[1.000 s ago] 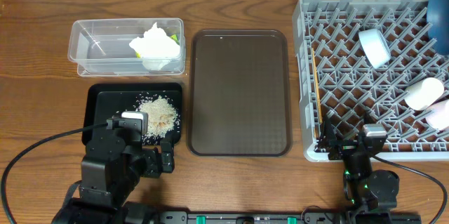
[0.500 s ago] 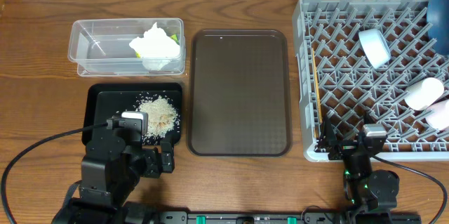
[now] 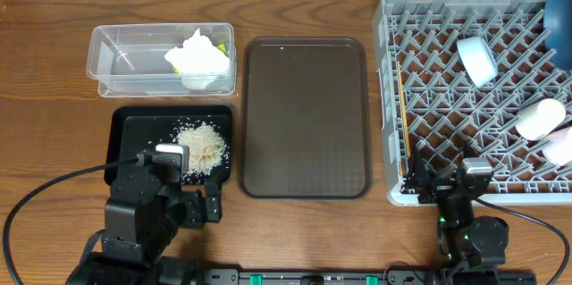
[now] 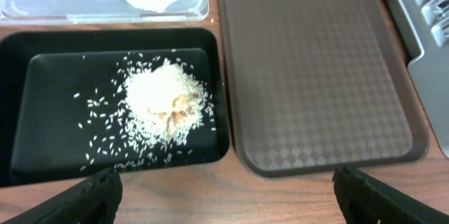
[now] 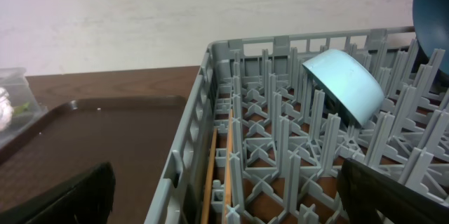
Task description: Sort waste into correct bins and load items into the dishwasher rack
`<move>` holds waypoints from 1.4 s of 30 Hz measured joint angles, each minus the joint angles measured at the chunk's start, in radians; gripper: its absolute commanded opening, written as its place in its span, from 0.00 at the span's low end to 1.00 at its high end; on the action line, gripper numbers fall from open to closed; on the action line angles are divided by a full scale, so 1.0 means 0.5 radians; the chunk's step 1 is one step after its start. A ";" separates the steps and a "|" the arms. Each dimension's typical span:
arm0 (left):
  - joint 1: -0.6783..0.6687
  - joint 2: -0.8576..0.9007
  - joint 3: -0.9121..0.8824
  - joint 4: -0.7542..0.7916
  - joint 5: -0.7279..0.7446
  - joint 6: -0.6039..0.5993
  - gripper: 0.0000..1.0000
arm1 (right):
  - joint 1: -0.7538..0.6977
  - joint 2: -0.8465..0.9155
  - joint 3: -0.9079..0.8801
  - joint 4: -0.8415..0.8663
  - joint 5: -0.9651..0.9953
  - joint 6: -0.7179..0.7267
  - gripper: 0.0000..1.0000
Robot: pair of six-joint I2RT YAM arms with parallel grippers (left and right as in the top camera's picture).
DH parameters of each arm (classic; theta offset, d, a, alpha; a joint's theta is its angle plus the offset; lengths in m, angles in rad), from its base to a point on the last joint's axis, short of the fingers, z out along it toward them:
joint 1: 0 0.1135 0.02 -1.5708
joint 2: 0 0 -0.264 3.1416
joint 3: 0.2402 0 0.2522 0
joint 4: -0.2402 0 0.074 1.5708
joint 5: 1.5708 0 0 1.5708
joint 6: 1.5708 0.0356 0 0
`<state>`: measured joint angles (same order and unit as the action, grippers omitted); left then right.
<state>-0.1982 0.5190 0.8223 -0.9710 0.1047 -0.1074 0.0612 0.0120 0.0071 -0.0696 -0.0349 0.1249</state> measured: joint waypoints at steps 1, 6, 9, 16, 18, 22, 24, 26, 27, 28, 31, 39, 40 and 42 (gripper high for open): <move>0.017 -0.006 0.000 0.005 -0.002 0.001 0.98 | 0.000 0.000 0.000 0.000 0.000 0.000 0.99; 0.137 -0.132 -0.094 0.156 -0.037 0.001 0.98 | 0.001 0.000 0.000 0.001 0.001 0.000 0.99; 0.183 -0.269 -0.247 0.256 -0.059 0.001 0.98 | 0.002 0.000 0.000 0.000 0.000 0.000 0.99; 0.256 -0.621 -0.745 0.686 -0.067 0.000 0.99 | 0.003 0.000 0.000 0.001 0.000 0.000 0.99; 0.266 -0.709 -0.886 0.838 -0.067 0.001 0.98 | 0.003 0.000 0.000 0.002 0.001 0.000 0.99; 0.275 -0.824 -1.128 1.168 -0.068 0.001 0.98 | 0.004 0.000 0.000 0.001 0.001 0.000 0.99; 0.275 -0.867 -1.253 1.401 -0.068 0.001 0.98 | 0.004 0.000 0.000 0.001 0.001 0.000 0.99; 0.277 -0.906 -1.348 1.592 -0.068 0.001 0.98 | 0.004 0.000 0.000 0.000 0.001 0.000 0.99; 0.277 -0.926 -1.407 1.696 -0.067 0.001 0.98 | 0.004 0.000 0.000 0.001 0.001 0.000 0.99; 0.277 -0.944 -1.447 1.787 -0.068 0.001 0.98 | 0.004 0.000 0.000 0.000 0.001 0.000 0.99; 0.277 -0.992 -1.562 1.987 -0.080 0.001 0.98 | 0.004 0.000 0.000 0.000 0.001 0.000 0.99; 0.277 -1.015 -1.625 1.922 -0.133 0.002 0.98 | 0.004 0.000 0.000 0.000 0.001 0.000 0.99; 0.277 -1.017 -1.621 1.904 -0.133 0.001 0.98 | 0.004 0.001 0.000 0.002 0.001 0.000 0.99; 0.277 -1.017 -1.617 1.898 -0.132 0.000 0.98 | 0.004 0.000 0.000 0.002 0.000 0.000 0.99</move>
<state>-0.0597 0.0105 0.0139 -0.0219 0.0387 -0.1074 0.0631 0.0120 0.0071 -0.0689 -0.0349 0.1249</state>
